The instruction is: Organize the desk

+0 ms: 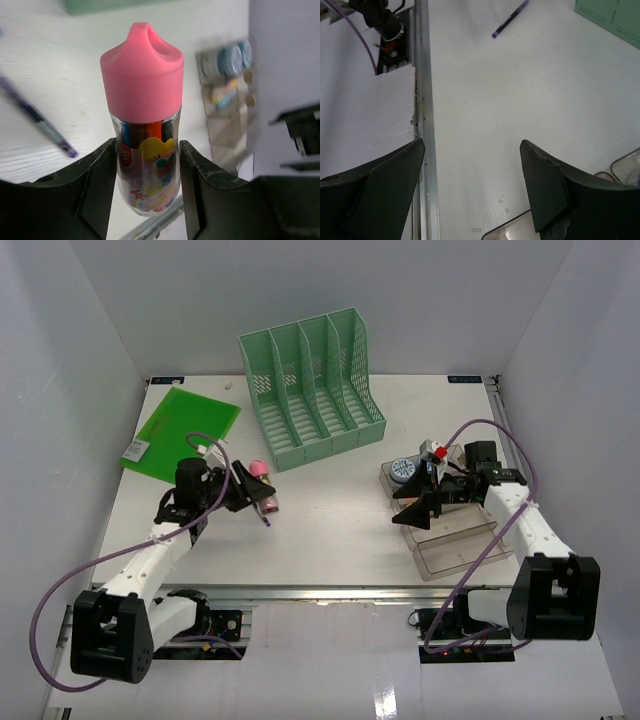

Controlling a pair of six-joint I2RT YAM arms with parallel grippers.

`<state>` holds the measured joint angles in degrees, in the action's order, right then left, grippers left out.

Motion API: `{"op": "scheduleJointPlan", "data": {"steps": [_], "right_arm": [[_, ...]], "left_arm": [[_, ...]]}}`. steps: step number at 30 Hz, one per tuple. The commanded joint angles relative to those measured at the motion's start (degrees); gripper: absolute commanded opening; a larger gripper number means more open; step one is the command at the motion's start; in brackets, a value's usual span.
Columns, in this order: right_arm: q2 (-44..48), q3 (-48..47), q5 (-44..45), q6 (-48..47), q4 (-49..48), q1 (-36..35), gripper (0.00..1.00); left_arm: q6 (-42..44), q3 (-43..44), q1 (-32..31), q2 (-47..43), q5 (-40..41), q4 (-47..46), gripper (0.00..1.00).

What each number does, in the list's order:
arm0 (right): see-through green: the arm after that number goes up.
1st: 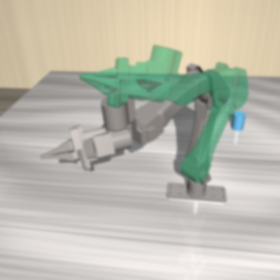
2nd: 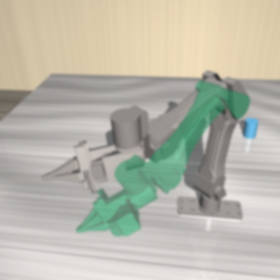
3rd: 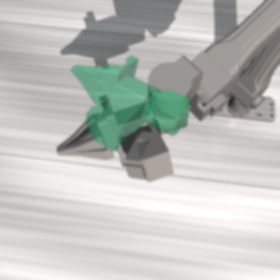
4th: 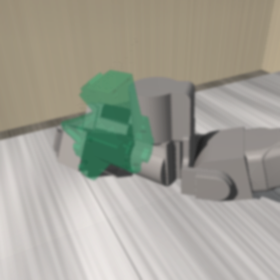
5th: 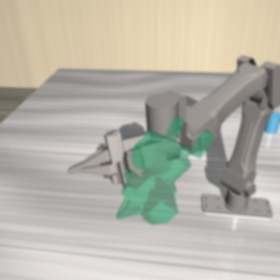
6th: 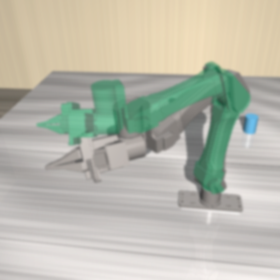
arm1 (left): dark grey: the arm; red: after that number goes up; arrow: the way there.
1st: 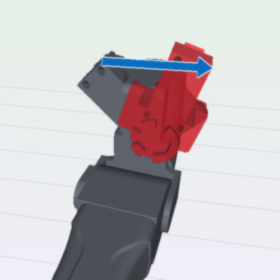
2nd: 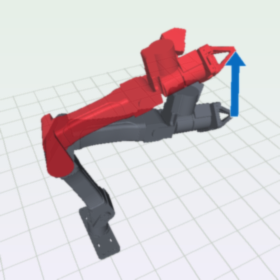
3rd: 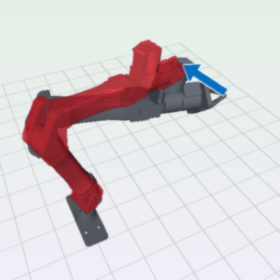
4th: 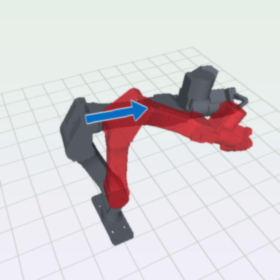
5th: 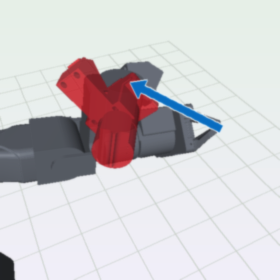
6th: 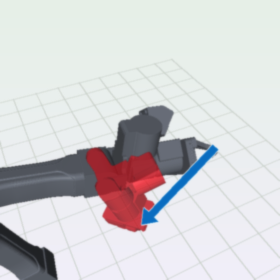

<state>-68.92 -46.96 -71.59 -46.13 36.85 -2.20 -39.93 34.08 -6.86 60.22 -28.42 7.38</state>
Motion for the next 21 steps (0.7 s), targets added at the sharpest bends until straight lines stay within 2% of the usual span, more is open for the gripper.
{"op": "scheduleJointPlan", "data": {"steps": [1, 2, 4, 5, 7, 12, 21], "right_arm": [[-8.22, -9.69, -11.4, -14.26, 20.62, 0.18, 0.84], [-9.09, -10.73, -12.88, -16.38, 25.96, 0.13, 0.85], [-13.51, -15.97, -17.16, -26.86, 37.91, -0.1, 0.93], [-13.93, -16.62, -18.3, -26.0, 38.05, -0.27, 0.94], [-13.86, -16.94, -20.62, -25.94, 38.12, -0.45, 0.92], [-13.69, -17.19, -21.23, -25.32, 38.12, -1.23, 0.9], [-13.43, -17.67, -22.84, -23.0, 38.12, 0.39, 0.9]], "left_arm": [[0.91, -4.26, -13.32, 1.73, -19.8, -25.34, 0.0], [0.67, -4.43, -16.3, 2.4, -19.41, -27.41, 0.0], [-0.57, -4.67, -22.85, 6.0, -17.55, -38.15, 0.0], [-0.58, -4.12, -25.33, 7.68, -16.55, -41.09, 0.0], [0.24, -1.88, -30.0, 11.55, -14.45, -45.09, 0.0], [4.16, 8.06, -39.57, 20.41, -9.22, -45.96, 0.0], [4.56, 15.45, -44.37, 28.79, -5.25, -50.18, 0.0]]}}
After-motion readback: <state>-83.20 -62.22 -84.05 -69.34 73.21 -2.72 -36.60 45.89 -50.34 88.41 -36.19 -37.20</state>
